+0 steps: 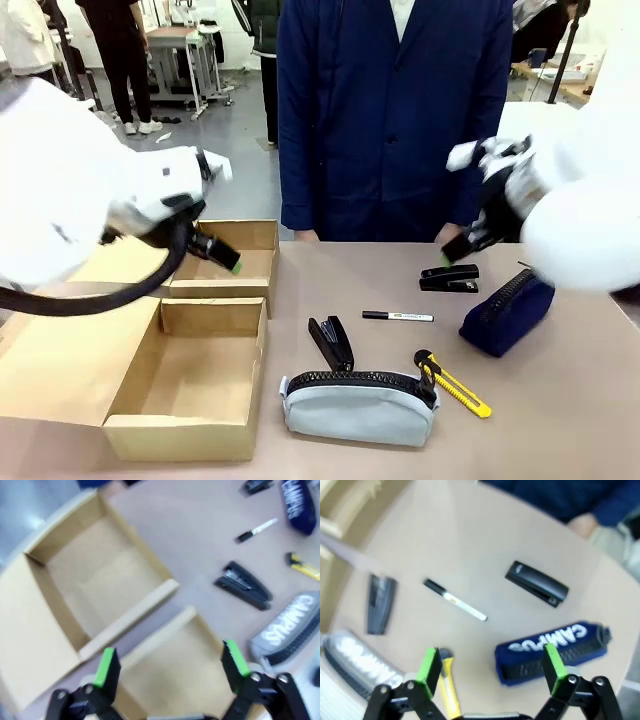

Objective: Place items inside the box.
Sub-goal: Pick up a Pencil pouch or Stapler and place it inside the Mailer Box closest to the robot.

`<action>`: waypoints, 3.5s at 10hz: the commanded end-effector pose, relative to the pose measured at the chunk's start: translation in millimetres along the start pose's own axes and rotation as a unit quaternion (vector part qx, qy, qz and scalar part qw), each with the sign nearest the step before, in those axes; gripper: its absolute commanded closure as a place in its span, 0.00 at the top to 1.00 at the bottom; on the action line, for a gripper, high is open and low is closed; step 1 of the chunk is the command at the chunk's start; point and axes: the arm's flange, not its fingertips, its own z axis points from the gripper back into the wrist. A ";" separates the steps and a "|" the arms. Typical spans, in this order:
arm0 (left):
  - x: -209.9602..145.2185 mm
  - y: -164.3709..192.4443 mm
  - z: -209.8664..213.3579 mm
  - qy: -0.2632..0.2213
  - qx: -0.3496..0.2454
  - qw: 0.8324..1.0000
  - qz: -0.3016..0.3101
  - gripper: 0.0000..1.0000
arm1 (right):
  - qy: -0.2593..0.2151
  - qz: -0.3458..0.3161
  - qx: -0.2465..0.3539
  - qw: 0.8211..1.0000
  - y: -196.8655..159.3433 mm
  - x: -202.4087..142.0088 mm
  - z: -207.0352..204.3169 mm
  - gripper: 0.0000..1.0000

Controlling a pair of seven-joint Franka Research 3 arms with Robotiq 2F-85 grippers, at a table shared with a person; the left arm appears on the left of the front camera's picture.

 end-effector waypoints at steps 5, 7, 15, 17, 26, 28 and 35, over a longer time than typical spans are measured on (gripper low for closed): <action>-74.2 121.2 176.5 -0.059 -0.221 0.949 0.215 1.00 | -0.088 -0.331 0.223 0.912 -102.2 -113.4 193.8 1.00; -139.6 183.8 188.6 -0.187 -0.266 0.879 0.348 1.00 | -0.170 -0.443 0.269 0.838 -175.5 -186.7 203.1 1.00; -172.4 244.7 203.8 -0.233 -0.281 0.815 0.450 1.00 | -0.186 -0.537 0.271 0.777 -263.4 -239.6 239.8 1.00; -172.4 244.7 203.8 -0.233 -0.281 0.815 0.450 1.00 | -0.186 -0.537 0.271 0.777 -263.4 -239.6 239.8 1.00; -172.4 244.7 203.8 -0.233 -0.281 0.815 0.450 1.00 | 0.043 -0.321 0.281 0.903 -161.9 -151.9 139.3 1.00; -172.4 244.7 203.8 -0.233 -0.281 0.815 0.450 1.00 | 0.075 -0.227 0.224 0.945 -146.2 -156.8 116.6 1.00; -172.4 244.7 203.8 -0.233 -0.281 0.815 0.450 1.00 | -0.069 -0.314 0.249 0.913 -194.4 -206.7 176.6 1.00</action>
